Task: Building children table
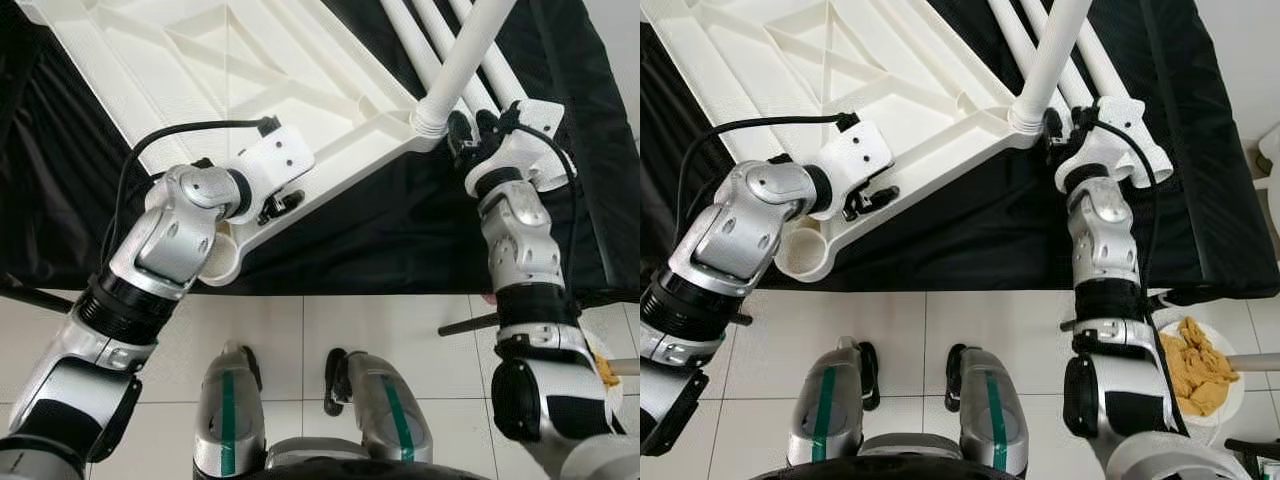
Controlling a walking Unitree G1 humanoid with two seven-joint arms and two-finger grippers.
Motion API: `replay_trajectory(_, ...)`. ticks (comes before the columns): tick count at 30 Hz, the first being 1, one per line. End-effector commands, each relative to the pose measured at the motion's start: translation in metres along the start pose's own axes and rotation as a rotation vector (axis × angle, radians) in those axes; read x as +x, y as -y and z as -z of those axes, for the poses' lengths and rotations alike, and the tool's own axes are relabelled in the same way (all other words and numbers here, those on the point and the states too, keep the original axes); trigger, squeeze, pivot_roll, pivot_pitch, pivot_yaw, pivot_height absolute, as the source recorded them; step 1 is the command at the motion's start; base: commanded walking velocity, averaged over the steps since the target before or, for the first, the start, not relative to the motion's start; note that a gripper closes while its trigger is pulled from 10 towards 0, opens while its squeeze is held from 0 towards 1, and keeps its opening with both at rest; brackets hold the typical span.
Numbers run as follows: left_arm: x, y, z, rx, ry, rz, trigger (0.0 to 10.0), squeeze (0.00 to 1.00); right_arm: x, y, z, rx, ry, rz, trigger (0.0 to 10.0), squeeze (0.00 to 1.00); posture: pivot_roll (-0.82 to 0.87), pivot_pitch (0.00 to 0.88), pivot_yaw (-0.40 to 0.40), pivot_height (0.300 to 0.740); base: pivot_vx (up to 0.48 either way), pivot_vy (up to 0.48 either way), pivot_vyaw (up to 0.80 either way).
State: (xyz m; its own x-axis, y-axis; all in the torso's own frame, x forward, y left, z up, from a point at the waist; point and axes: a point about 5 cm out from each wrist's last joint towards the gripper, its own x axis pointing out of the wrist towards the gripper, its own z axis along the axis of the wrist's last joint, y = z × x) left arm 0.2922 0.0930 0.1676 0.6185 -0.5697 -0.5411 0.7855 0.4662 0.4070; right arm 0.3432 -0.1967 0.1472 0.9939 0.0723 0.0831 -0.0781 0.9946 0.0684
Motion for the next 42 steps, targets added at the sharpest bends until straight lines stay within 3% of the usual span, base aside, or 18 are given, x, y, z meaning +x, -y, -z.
replay_trajectory(1,0.000,0.012,0.000,0.001,0.000,0.112,10.0,0.00,0.005,-0.005,0.002,-0.001,-0.008,-0.033,10.0,0.00,0.07,0.094,-0.050,0.740,0.000,0.000,0.00)
replay_trajectory(4,-0.002,0.014,-0.002,0.008,0.007,0.120,10.0,0.00,0.014,-0.008,0.000,-0.001,-0.014,-0.058,10.0,0.00,0.07,0.093,-0.050,0.740,0.000,0.000,0.00)
replay_trajectory(23,-0.002,0.015,-0.008,0.012,0.017,0.122,10.0,0.00,0.036,-0.011,-0.005,0.006,-0.027,-0.062,10.0,0.00,0.07,0.087,-0.049,0.740,0.000,0.000,0.00)
replay_trajectory(36,0.014,0.018,-0.023,-0.088,0.070,0.090,10.0,0.00,0.047,-0.023,-0.007,0.033,-0.021,-0.044,10.0,0.00,0.07,0.068,-0.030,0.740,0.000,0.000,0.00)
replay_trajectory(42,0.027,0.007,-0.036,-0.199,0.113,-0.018,10.0,0.00,0.051,-0.032,-0.006,0.023,-0.014,-0.067,10.0,0.00,0.07,0.064,-0.031,0.740,0.000,0.000,0.00)
